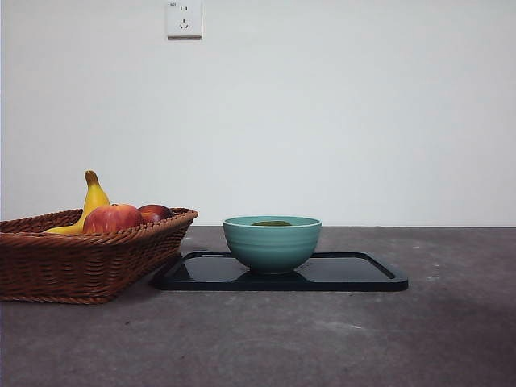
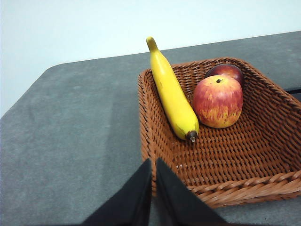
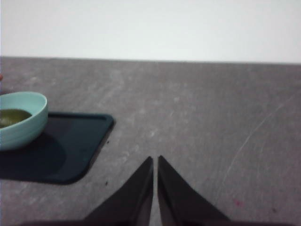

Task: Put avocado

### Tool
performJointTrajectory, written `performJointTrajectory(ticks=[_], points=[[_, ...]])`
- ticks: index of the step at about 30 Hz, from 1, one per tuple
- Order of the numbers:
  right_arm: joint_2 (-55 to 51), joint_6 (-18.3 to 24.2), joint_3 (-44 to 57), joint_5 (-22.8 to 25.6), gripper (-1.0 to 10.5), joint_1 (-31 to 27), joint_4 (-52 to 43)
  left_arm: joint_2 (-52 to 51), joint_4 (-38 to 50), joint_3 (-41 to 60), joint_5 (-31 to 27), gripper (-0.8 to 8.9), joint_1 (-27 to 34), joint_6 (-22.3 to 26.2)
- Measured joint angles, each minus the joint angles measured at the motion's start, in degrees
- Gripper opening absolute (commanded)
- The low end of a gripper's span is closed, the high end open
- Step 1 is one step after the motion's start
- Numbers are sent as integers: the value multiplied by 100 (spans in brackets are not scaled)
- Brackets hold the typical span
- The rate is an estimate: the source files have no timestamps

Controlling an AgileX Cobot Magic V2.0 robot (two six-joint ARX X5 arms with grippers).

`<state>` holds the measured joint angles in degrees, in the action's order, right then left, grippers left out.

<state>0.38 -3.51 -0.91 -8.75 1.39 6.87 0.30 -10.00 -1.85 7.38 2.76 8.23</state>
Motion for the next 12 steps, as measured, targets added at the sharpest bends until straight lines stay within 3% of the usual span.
performJointTrajectory(ticks=[12], points=[[-2,-103,-2,9,8,0,229,0,0,0,0,15,0,0]])
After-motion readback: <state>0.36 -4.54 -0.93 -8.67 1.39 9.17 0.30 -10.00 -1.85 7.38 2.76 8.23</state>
